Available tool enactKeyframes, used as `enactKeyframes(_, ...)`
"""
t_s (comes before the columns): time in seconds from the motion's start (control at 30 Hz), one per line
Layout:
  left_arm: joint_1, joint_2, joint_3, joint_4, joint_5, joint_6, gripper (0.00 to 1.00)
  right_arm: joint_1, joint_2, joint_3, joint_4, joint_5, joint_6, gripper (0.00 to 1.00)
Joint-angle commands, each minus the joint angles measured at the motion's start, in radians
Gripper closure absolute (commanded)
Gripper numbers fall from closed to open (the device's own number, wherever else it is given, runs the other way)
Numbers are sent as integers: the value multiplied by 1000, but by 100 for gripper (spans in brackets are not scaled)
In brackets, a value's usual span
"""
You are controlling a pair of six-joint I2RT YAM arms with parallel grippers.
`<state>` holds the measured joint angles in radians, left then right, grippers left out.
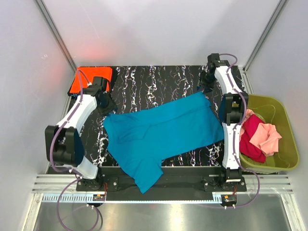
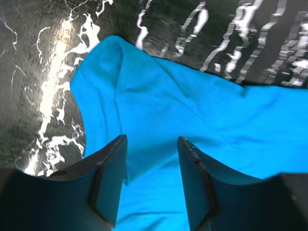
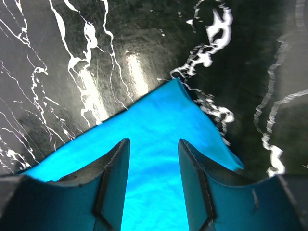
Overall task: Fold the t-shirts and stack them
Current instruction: Fold the tshirt
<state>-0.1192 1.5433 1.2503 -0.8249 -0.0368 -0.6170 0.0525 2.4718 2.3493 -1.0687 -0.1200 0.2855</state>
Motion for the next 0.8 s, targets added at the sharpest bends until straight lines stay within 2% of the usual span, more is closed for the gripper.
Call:
enactKeyframes(0.0,26,70,46,44,6,59,51,4,24,57,24,-96,44,49)
enactKeyframes(0.57,95,330,170,70,18,65,52,3,93,99,41,-129,87,51)
enactKeyframes(0.67,104,363,181,90,31,63,55,1,96,99,42,-124,87,51)
enactKeyframes(0.77,107,391,187,101,61,62,63,1,102,99,41,-125,89,52)
